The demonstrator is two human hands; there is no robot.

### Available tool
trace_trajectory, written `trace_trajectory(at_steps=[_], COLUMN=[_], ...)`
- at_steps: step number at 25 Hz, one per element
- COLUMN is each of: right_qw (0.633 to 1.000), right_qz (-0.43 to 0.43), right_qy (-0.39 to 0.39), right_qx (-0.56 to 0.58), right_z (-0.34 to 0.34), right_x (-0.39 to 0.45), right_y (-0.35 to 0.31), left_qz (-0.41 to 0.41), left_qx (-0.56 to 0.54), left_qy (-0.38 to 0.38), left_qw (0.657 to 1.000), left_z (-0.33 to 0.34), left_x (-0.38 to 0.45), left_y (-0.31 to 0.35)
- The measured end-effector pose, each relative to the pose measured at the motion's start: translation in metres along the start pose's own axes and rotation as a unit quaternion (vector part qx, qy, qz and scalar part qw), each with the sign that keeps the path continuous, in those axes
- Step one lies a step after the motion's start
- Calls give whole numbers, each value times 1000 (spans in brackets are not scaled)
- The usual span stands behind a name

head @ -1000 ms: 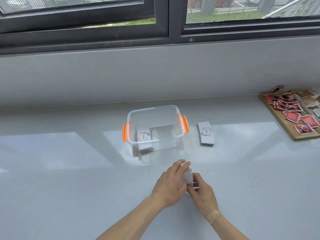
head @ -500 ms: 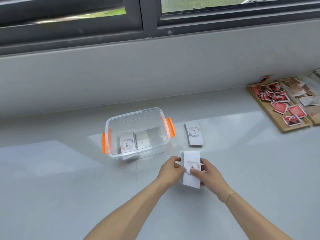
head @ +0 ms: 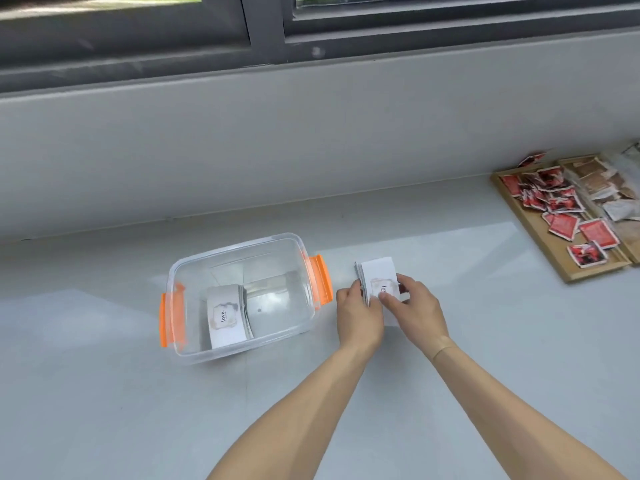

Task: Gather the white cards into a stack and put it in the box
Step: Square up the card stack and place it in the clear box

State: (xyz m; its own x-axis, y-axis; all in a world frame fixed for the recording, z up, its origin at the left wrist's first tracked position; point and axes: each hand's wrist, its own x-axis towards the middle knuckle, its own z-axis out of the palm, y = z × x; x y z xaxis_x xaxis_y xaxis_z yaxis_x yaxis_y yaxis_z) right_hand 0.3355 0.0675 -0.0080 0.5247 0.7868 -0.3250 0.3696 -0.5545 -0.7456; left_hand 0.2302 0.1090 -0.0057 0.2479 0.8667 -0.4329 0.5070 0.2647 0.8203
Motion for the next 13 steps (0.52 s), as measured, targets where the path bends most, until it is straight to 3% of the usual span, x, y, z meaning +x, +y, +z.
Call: trace_trajectory(at_steps=[6,13], right_qw=[996,998], right_qz=[-4,67], right_qy=[-13,-4], right_qx=[-91,-12], right_z=[8,12], right_x=[30,38], right_y=[-1,5], left_qz=[-55,-45], left_qx=[82,52], left_qy=[16,12], left_qw=[995,998], left_z=[10,7], left_x=[28,37], left_y=[5,4])
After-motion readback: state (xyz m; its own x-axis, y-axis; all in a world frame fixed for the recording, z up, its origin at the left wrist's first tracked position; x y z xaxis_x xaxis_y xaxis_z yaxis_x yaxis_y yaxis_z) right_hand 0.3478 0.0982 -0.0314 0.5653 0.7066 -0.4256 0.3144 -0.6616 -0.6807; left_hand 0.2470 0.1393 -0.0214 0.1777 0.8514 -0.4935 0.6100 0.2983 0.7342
